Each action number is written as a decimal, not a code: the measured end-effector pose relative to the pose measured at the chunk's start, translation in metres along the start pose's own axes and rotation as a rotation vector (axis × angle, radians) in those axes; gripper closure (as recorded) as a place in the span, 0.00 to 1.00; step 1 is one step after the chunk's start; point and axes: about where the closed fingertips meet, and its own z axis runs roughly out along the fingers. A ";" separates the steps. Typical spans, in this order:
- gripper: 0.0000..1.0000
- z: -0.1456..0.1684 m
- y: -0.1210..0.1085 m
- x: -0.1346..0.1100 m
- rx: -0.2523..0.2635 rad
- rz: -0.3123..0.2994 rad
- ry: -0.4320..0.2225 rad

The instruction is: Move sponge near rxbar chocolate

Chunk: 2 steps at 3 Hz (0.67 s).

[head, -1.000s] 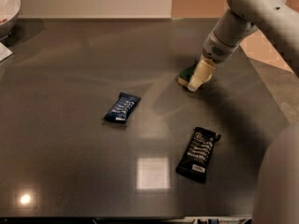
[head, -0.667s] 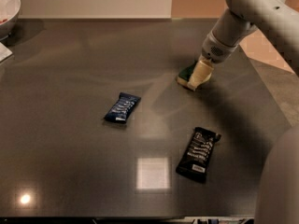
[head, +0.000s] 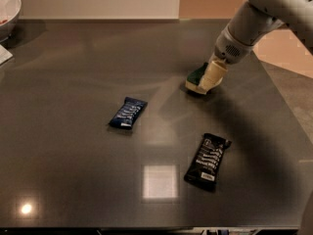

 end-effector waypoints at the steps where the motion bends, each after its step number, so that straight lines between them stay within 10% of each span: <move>1: 1.00 -0.020 0.025 0.004 -0.029 -0.005 -0.025; 2: 1.00 -0.040 0.056 0.011 -0.063 -0.019 -0.041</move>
Offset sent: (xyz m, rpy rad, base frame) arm -0.1069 -0.0036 0.0469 0.0808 0.0505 0.0715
